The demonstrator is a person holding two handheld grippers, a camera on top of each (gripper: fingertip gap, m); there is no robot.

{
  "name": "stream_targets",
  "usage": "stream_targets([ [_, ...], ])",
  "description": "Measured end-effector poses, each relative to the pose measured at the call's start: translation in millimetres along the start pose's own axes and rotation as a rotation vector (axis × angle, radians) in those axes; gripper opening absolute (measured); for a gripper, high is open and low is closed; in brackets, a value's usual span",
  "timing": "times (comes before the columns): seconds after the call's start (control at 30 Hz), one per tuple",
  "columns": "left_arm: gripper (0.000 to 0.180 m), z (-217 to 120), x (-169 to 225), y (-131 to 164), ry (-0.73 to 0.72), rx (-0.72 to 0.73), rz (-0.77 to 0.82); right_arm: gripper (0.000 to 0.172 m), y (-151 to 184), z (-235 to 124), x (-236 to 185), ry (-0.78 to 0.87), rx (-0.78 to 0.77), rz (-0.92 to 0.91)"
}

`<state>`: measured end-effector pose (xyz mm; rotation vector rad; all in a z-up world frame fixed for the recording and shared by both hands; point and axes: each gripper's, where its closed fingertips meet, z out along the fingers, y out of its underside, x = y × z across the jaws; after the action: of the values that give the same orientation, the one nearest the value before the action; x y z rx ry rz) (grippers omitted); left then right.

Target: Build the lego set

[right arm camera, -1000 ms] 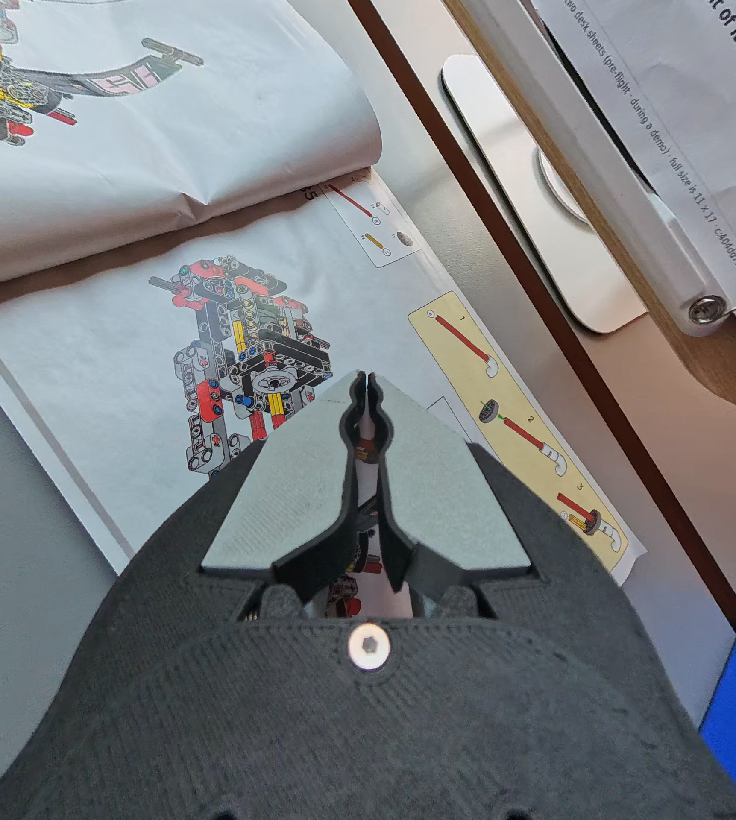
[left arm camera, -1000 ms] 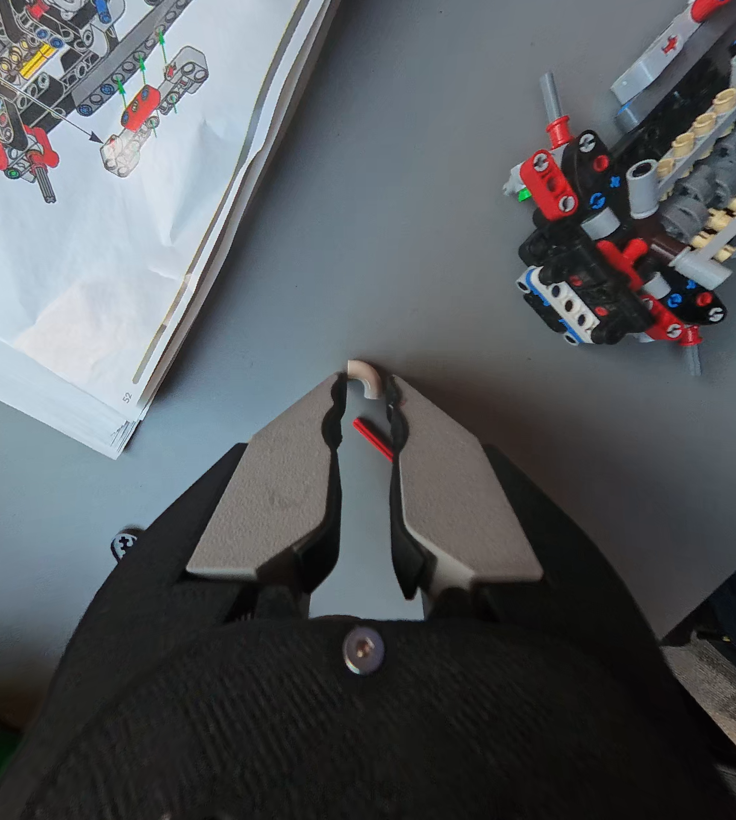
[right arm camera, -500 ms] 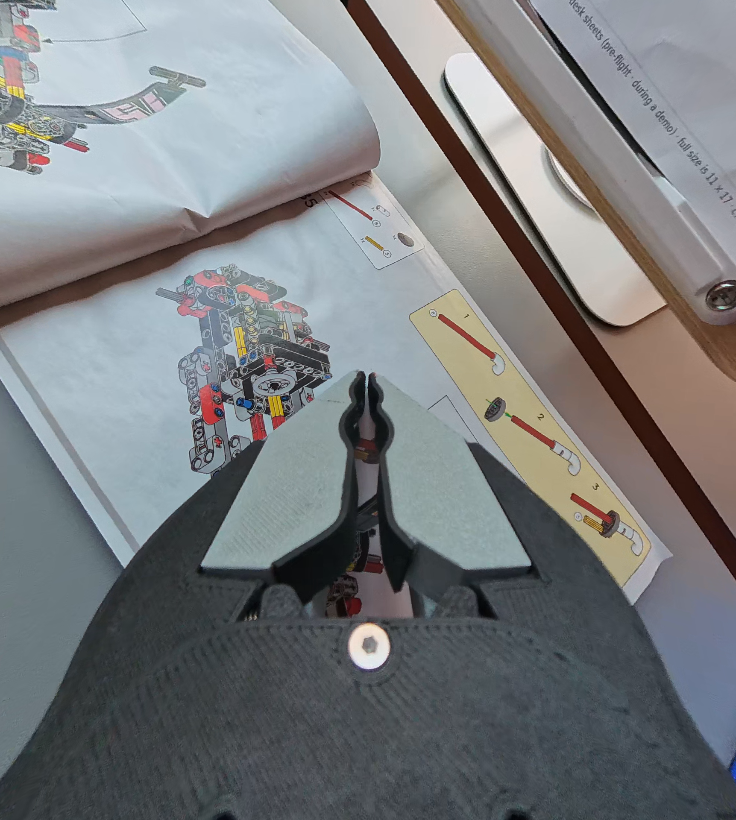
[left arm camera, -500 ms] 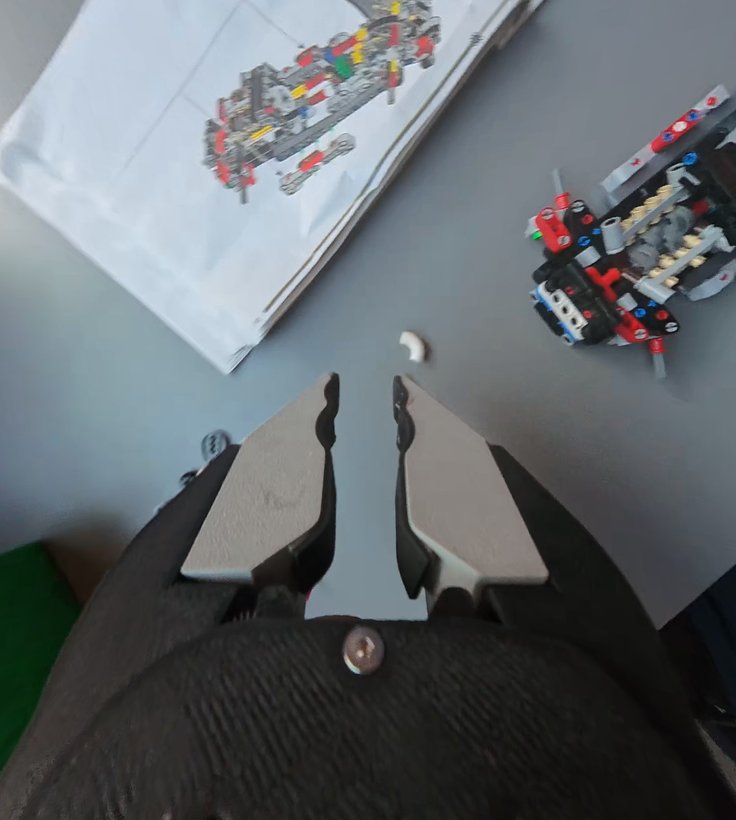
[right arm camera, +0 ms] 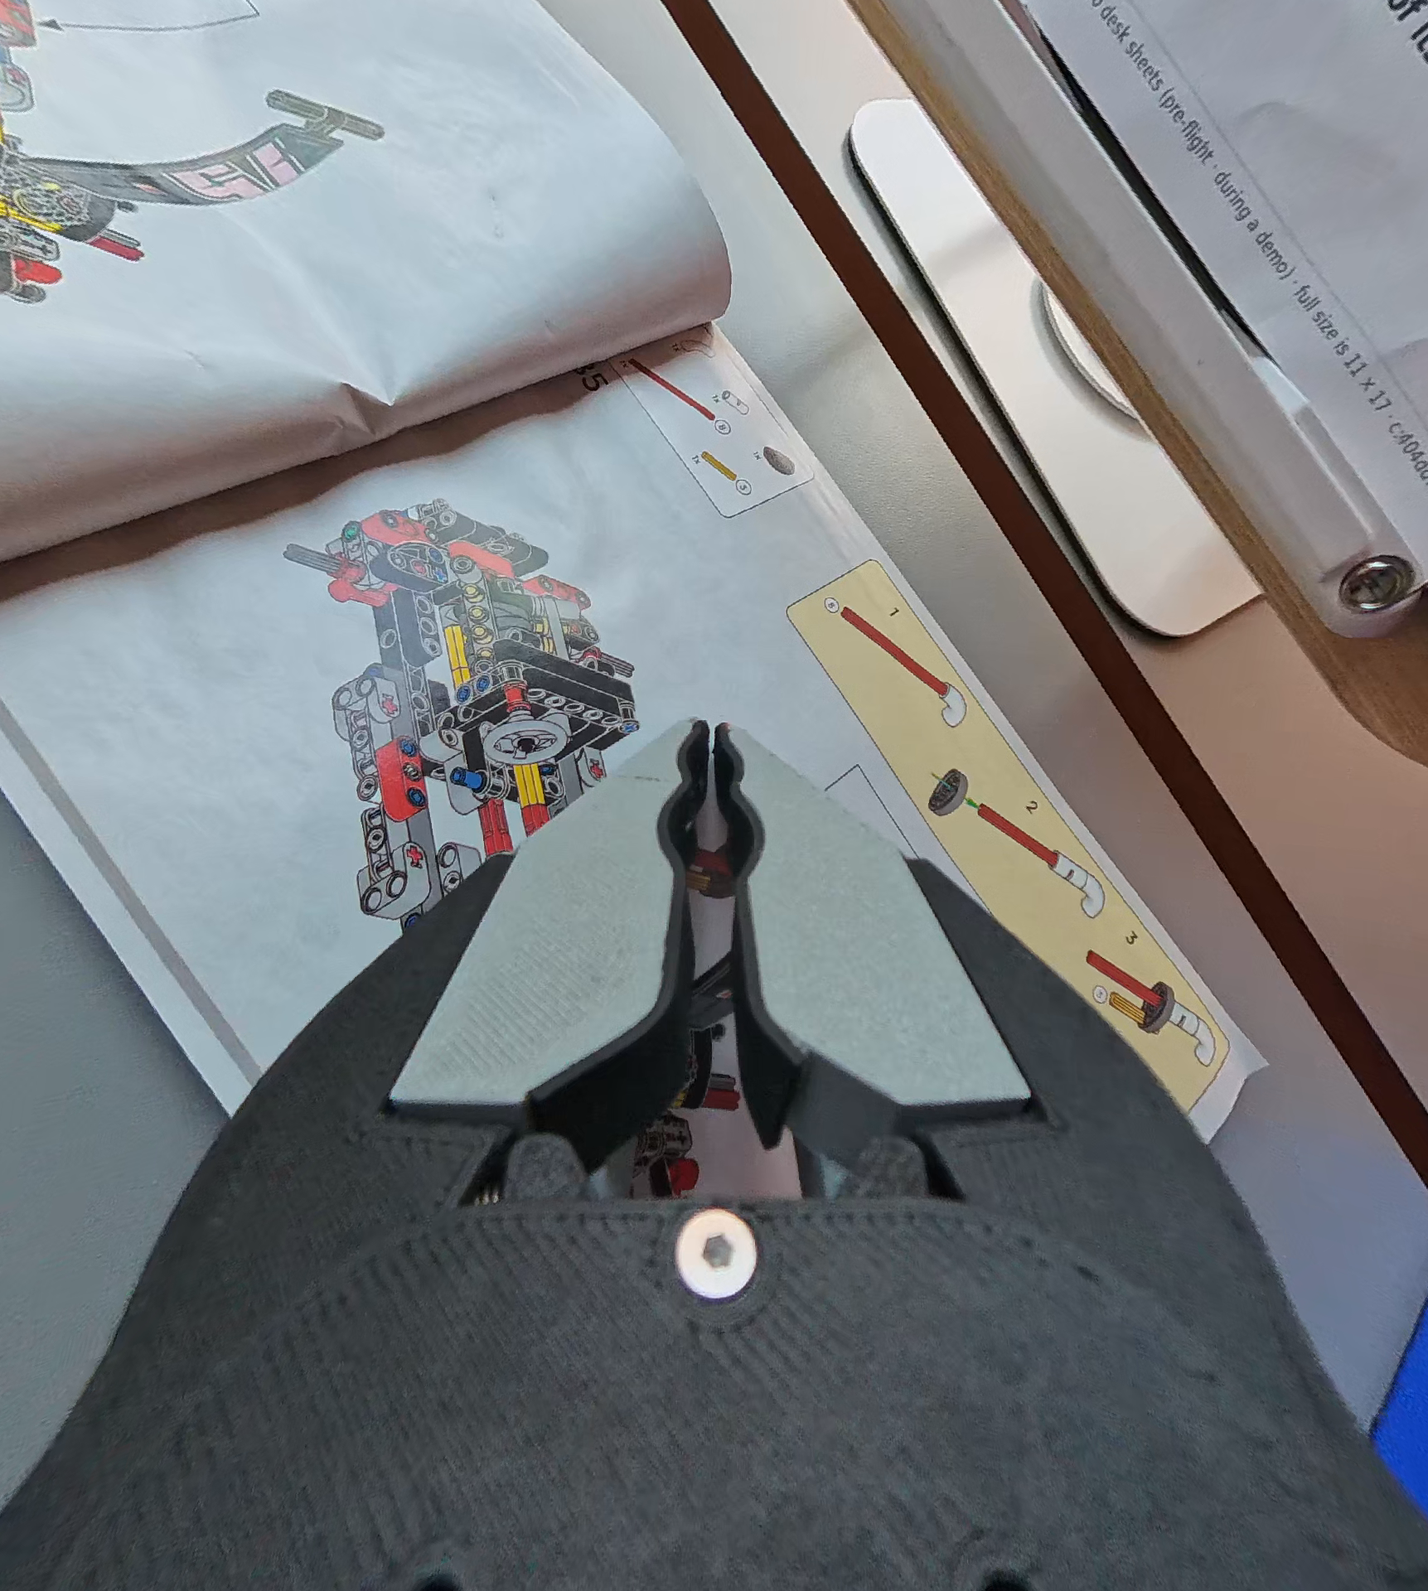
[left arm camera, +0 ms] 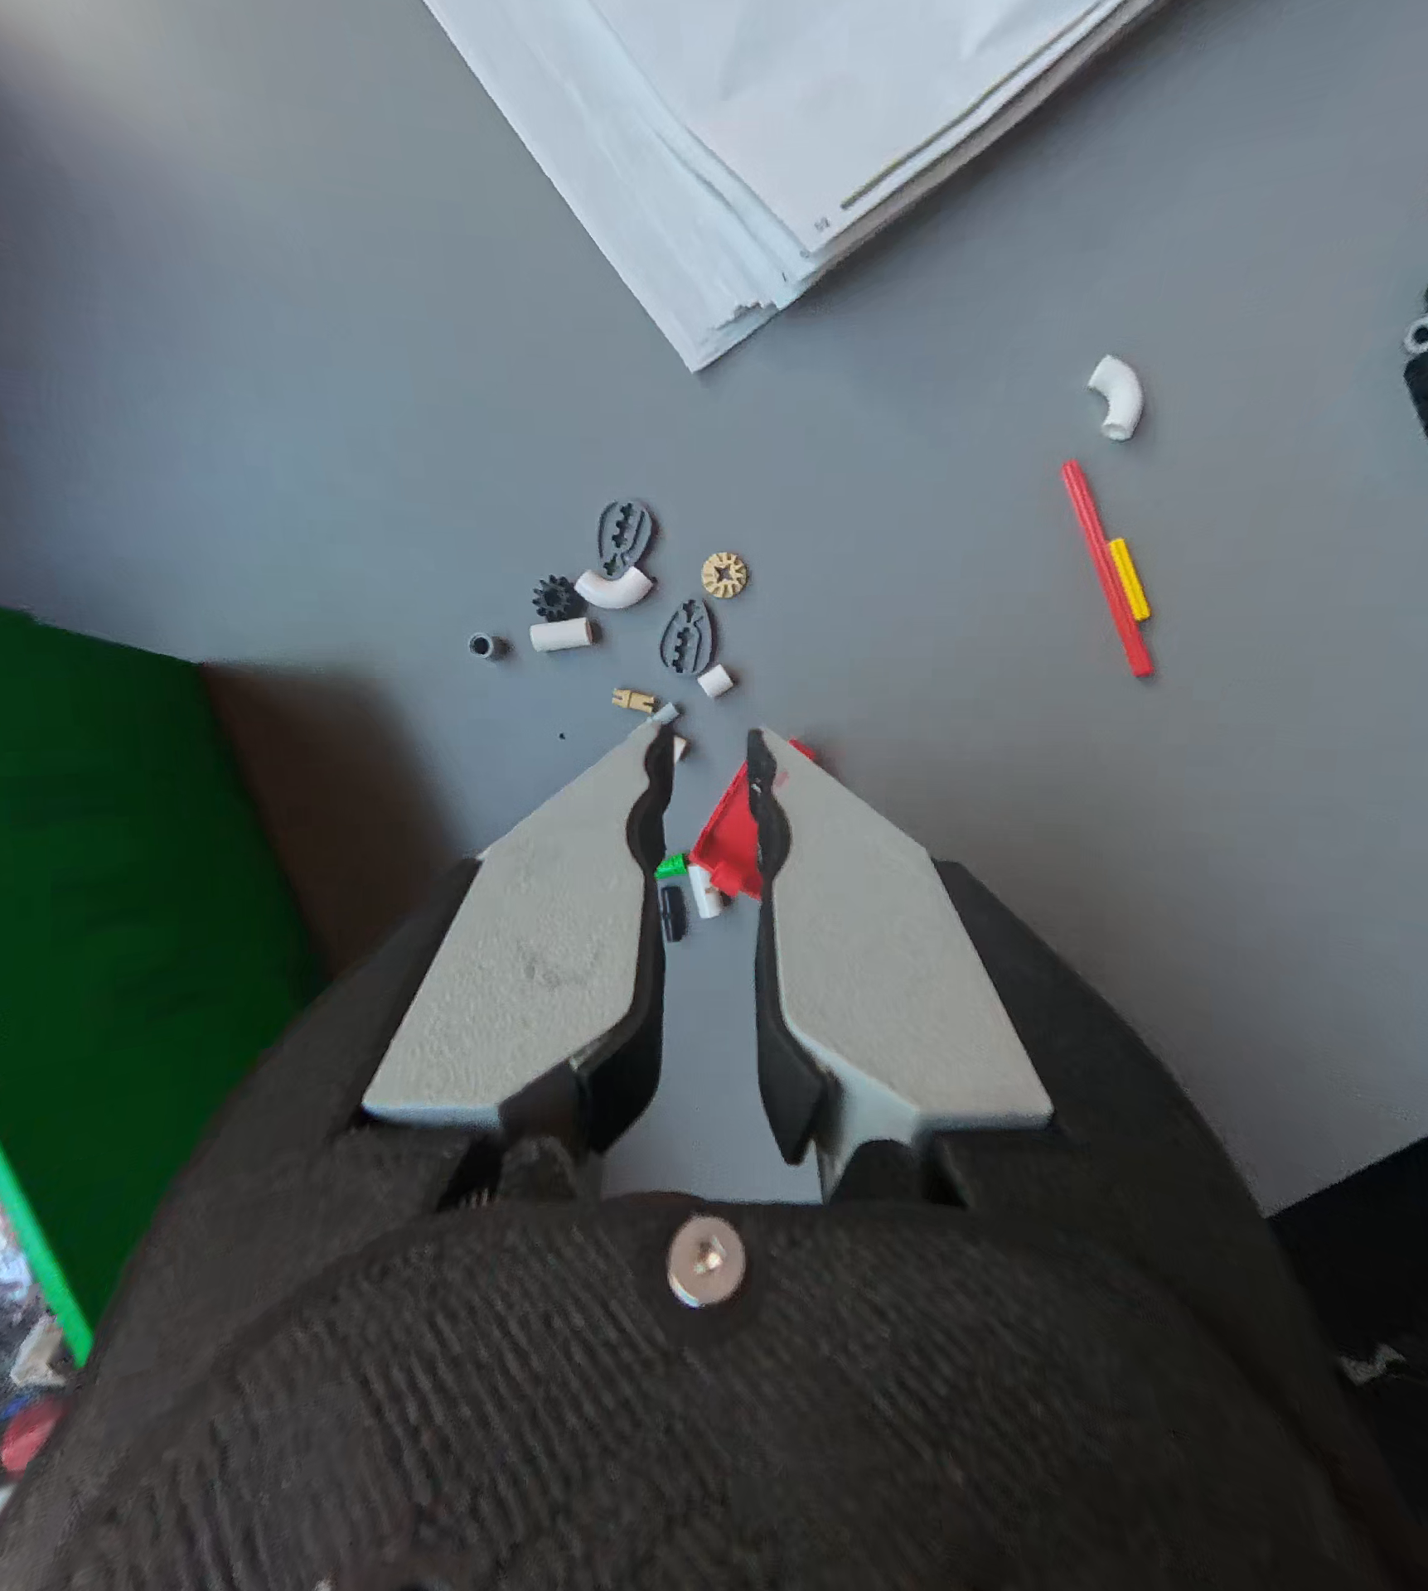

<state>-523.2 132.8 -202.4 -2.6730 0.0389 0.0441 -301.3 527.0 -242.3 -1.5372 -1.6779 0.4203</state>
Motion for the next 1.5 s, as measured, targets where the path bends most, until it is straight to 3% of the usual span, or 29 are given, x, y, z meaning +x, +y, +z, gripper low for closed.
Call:
stream_targets([
  [0.13, 0.013, 16, -6, 9, 0.007, -0.064, 0.053, 0.0, 1, 0, 0, 0.009, -0.003, -0.009],
  [0.47, 0.012, 9, -31, 11, -0.048, -0.029, -0.059, 0.0, 1, -1, 0, -0.011, -0.003, 0.014],
  [1.0, 0.013, 2, -4, 58, 0.007, -0.089, -0.063, 0.0, 1, 0, 0, 0.005, -0.004, -0.005],
  [1.5, 0.006, 17, 0, 62, 0.016, -0.132, -0.024, 0.0, 2, 0, 0, 0.007, -0.005, -0.005],
])
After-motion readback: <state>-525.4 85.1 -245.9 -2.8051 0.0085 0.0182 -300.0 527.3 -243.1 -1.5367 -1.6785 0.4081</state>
